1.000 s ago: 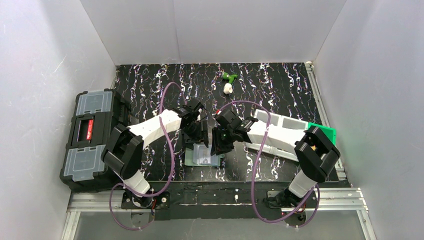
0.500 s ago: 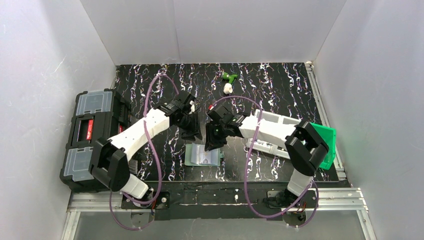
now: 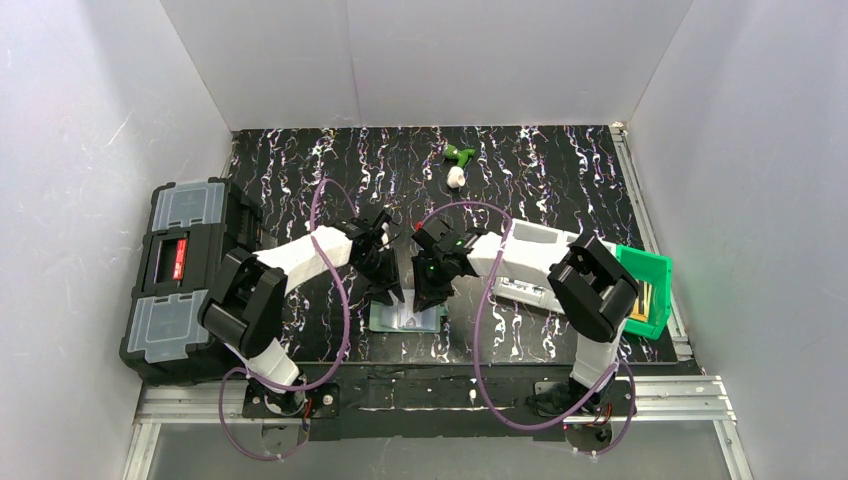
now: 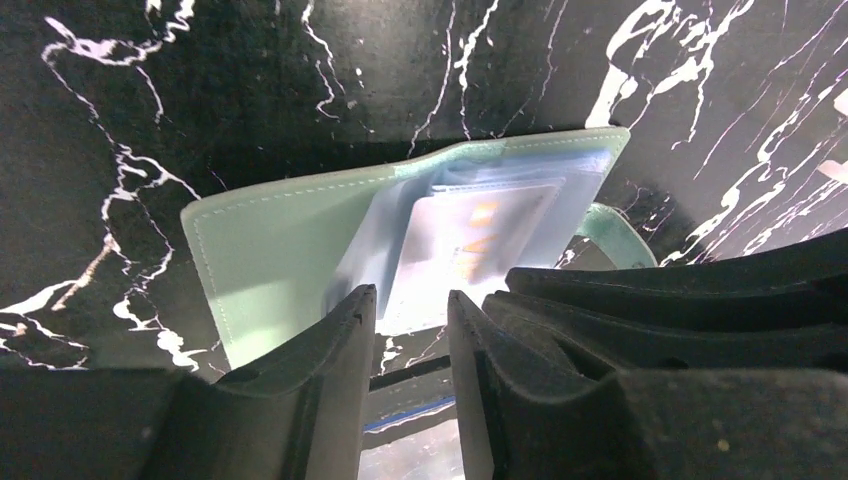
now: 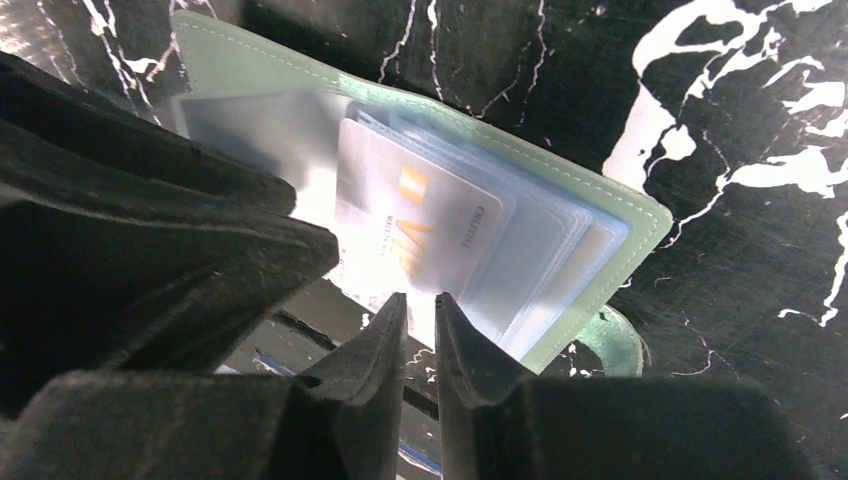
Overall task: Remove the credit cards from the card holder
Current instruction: Remove the credit card from the card holder.
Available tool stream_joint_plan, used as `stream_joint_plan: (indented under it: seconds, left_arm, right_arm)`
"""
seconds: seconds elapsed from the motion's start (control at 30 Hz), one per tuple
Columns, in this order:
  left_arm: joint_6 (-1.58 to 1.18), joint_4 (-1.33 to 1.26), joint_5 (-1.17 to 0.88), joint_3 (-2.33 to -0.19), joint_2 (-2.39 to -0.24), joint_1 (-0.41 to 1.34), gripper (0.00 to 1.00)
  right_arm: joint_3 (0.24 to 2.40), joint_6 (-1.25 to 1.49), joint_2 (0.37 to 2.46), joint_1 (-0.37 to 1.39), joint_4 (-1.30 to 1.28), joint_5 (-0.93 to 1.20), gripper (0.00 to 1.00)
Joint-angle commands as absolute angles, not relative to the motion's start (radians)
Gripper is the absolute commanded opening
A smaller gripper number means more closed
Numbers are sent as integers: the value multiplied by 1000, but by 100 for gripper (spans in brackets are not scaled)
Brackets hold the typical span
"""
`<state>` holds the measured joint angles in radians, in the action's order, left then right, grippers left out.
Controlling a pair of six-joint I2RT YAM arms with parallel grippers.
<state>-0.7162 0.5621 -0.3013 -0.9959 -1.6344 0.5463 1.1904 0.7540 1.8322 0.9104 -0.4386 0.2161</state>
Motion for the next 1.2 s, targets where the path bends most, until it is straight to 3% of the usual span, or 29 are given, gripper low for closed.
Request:
stream_joint_plan:
  seconds: [0.0, 0.23, 0.53, 0.87, 1.17]
  left_arm:
    - [-719, 463, -361, -928, -1630, 531, 36]
    - [-751, 347, -420, -856, -1649, 528, 35]
    - [-797, 275, -473, -818, -1621, 517, 25]
    - [-837, 195, -528, -728, -1537, 466, 27]
    - [-861, 130, -558, -685, -1531, 450, 21]
  right_arm:
    - [1198, 745, 1853, 910, -468, 228, 21]
    - [1189, 745, 1882, 898, -469, 254, 17]
    - [1180, 753, 1902, 888, -470, 270, 13]
    - [1160, 766, 1917, 874, -465, 288, 10]
    - [1164, 769, 1934, 870, -468, 300, 8]
